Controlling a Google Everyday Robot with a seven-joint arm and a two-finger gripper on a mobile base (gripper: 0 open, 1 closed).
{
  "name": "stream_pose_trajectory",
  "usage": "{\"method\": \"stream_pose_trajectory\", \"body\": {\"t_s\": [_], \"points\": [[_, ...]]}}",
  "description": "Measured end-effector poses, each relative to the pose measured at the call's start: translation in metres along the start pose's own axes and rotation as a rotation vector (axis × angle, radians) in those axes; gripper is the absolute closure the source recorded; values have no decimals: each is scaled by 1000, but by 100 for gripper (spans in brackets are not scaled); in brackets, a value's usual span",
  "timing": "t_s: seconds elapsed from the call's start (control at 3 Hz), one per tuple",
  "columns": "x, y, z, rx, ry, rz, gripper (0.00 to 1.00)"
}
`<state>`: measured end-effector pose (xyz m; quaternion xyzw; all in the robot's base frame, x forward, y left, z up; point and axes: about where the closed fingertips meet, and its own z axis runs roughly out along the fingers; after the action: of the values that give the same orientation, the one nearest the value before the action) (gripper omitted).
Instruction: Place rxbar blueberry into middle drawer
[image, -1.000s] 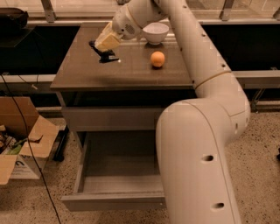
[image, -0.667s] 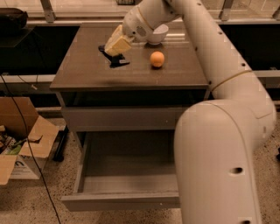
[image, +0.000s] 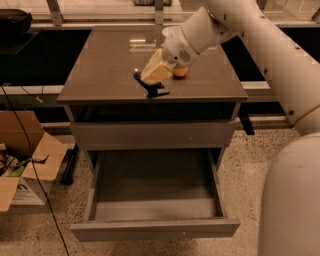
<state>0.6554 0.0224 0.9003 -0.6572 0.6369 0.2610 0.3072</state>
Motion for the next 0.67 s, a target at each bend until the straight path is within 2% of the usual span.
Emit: {"method": "stream_pose_trajectory", "body": {"t_s": [0.33,0.67], "points": [[38,35,5,-23,-21,86,100],[53,45,16,-52,-5,110,100]]}}
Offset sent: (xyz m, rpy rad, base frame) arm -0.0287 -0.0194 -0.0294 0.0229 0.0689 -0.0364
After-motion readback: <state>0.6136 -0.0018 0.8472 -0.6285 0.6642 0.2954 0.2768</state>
